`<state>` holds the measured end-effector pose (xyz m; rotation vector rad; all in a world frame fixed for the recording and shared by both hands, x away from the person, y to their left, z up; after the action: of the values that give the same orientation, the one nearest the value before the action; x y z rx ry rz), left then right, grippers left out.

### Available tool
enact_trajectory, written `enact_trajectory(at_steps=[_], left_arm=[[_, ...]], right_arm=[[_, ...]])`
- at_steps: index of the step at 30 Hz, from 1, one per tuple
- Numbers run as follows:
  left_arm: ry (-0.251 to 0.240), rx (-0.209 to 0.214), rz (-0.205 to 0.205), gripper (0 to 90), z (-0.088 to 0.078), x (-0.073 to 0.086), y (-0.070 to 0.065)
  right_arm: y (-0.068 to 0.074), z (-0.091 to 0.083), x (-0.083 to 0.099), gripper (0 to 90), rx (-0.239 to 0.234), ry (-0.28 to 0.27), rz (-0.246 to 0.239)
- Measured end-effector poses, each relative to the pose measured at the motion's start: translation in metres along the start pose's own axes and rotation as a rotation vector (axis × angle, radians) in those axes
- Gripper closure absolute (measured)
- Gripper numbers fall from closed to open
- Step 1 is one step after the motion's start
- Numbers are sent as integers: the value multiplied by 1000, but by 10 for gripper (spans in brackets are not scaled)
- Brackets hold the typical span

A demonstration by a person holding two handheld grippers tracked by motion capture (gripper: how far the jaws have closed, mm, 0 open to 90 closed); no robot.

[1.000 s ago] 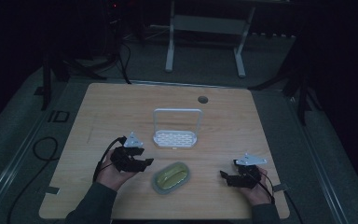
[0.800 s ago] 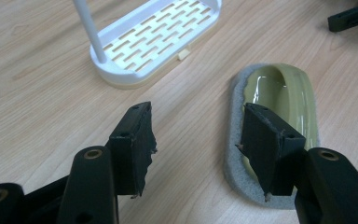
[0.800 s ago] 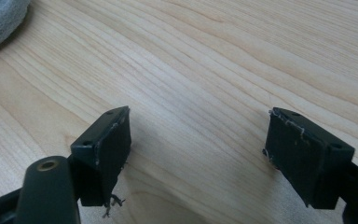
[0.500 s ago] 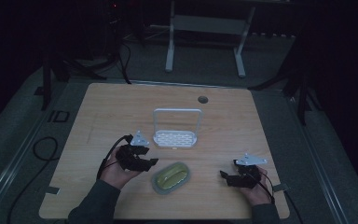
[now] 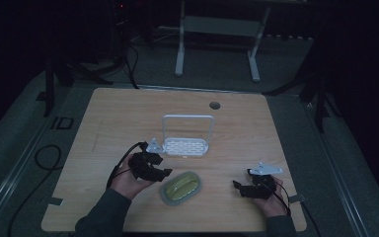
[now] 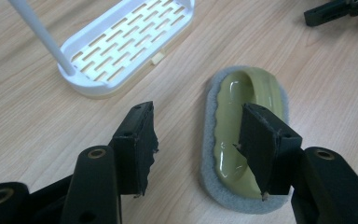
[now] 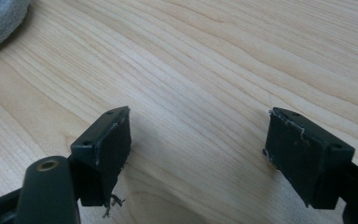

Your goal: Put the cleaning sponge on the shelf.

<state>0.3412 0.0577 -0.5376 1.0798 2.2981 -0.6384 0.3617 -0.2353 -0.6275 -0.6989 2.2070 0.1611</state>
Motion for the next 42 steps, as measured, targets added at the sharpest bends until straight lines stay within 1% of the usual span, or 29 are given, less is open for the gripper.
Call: enact_trajectory(at_steps=[2, 4, 8, 17, 21, 30, 33, 34, 39, 42], left_arm=[[2, 5, 2, 456, 0, -1, -1], [14, 18, 3, 455, 2, -4, -3], [36, 29, 14, 455, 4, -6, -7], [79, 42, 35, 484, 9, -10, -12], [90, 46, 34, 490, 10, -11, -14], [133, 61, 37, 503, 15, -13, -19], [136, 62, 38, 506, 16, -13, -19], [161, 66, 44, 507, 19, -12, -21], [181, 73, 35, 509, 22, -13, -23], [197, 77, 37, 510, 24, -13, -24]], right_arm=[[0, 0, 0, 218, 0, 0, 0], [0, 0, 0, 218, 0, 1, 2], [0, 0, 0, 218, 0, 0, 1], [0, 0, 0, 218, 0, 0, 0], [0, 0, 0, 218, 0, 0, 0], [0, 0, 0, 218, 0, 0, 0], [0, 0, 0, 218, 0, -1, -1], [0, 0, 0, 218, 0, -1, 0], [0, 0, 0, 218, 0, 0, -1], [0, 0, 0, 218, 0, -1, -2]])
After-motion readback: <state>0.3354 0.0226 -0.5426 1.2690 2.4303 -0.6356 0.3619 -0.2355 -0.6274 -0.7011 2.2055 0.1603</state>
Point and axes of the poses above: each handheld gripper's, and its own axes: z roughly forward along the jaws, x roughly out of its underside, y roughly to its left, the point moved 10 cm from there along z, roughly forward along the jaws, and after that the axes turned 9 degrees about x, right-handed, at the moved point
